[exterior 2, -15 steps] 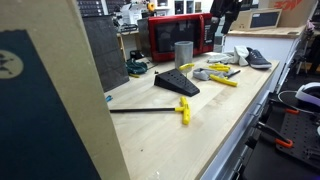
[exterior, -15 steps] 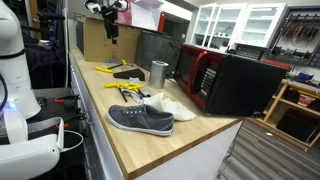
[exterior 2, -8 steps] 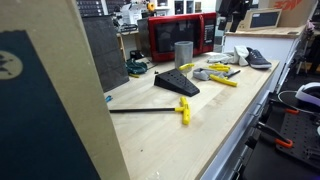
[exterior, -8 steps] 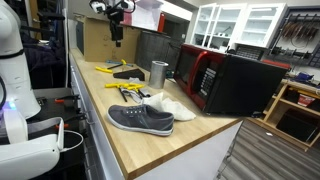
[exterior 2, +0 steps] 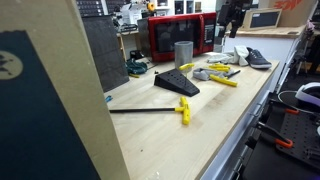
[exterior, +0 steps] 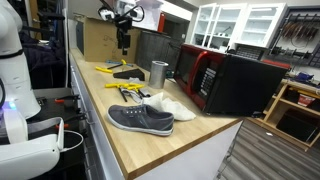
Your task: Put one wrench in the silver container then place the wrench on the black stand.
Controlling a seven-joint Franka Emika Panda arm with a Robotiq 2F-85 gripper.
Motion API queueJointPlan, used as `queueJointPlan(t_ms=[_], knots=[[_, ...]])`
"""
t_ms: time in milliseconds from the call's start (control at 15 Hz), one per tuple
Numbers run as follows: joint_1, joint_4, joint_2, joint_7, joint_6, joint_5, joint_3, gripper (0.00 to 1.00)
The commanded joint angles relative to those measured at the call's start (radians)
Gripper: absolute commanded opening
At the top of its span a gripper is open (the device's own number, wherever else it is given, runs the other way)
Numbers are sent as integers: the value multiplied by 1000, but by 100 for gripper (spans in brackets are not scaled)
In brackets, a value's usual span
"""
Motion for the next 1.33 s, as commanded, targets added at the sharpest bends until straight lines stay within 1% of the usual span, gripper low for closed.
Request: queueJointPlan(t_ms=[0, 267, 533, 1000, 1267], knots=[[-18, 65, 113, -37, 39, -22, -12, 100], [-48, 96, 209, -44, 83, -76, -21, 100], [-86, 100, 279, -32, 108, -145, -28, 100], [-129, 92, 339, -27, 110, -199, -53, 100], [-134, 95, 370, -31, 123, -195, -58, 100]])
